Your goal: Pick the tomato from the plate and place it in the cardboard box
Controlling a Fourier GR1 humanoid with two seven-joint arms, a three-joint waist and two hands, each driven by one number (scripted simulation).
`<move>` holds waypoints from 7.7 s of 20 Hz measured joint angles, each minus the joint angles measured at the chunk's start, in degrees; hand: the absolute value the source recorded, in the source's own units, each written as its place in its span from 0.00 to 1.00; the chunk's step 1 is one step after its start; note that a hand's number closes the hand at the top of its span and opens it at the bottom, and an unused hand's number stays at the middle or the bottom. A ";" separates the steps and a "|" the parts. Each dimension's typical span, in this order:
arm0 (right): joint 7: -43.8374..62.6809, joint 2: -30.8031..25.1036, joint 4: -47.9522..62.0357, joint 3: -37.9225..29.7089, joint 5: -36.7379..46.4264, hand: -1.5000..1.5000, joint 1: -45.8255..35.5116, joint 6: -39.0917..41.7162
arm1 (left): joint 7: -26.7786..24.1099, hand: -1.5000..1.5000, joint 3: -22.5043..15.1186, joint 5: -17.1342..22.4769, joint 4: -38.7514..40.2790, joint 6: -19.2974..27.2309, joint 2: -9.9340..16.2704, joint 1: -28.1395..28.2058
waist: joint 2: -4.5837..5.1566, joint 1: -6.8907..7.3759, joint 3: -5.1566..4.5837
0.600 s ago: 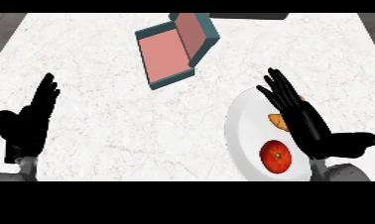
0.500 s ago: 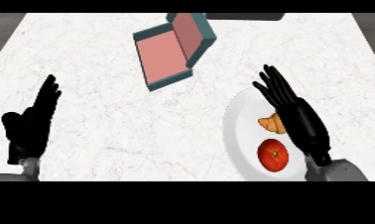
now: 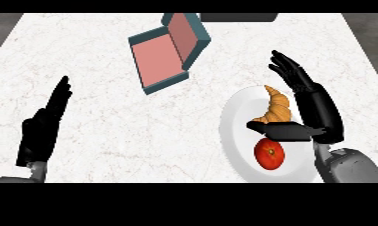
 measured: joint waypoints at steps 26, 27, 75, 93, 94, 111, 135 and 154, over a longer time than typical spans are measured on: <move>27.27 -28.36 -16.35 10.03 18.03 0.00 -1.93 32.56 | 1.40 0.50 0.30 -4.03 0.06 -1.58 -3.30 -1.07 | 0.03 0.33 0.05; 29.28 -27.28 -17.09 10.41 18.73 0.00 -1.77 32.96 | 1.02 0.50 0.09 -4.57 0.14 -1.36 -3.93 -0.68 | 0.05 0.33 0.07; 24.25 1.90 -7.63 4.77 56.60 1.00 8.87 44.28 | 2.33 0.50 10.35 -14.73 -3.15 -11.93 -13.58 1.08 | -0.08 0.37 0.00; 27.14 7.72 -4.13 -0.79 70.82 1.00 4.89 30.46 | 3.47 0.50 11.28 -16.22 -5.02 -13.04 -15.08 1.63 | 0.03 0.43 0.01; 30.43 8.86 -3.45 -1.72 72.29 1.00 4.51 29.46 | 3.50 0.50 11.36 -16.13 -4.65 -13.13 -15.06 1.29 | 0.08 0.32 0.01; 49.29 20.75 -13.48 -3.01 78.46 1.00 -8.46 23.81 | 3.74 0.50 11.66 -16.54 -4.40 -13.66 -15.70 0.71 | 0.10 0.55 0.17; 49.95 22.38 31.66 -6.86 59.11 1.00 -54.30 5.59 | 0.81 0.50 12.14 -17.45 -1.51 -14.73 -16.28 -0.54 | 0.63 2.31 0.10; 38.12 22.38 70.27 -7.73 44.32 0.00 -65.55 -12.37 | 1.95 0.50 10.26 -18.79 -0.05 -15.19 -17.45 -5.14 | 1.83 5.95 0.08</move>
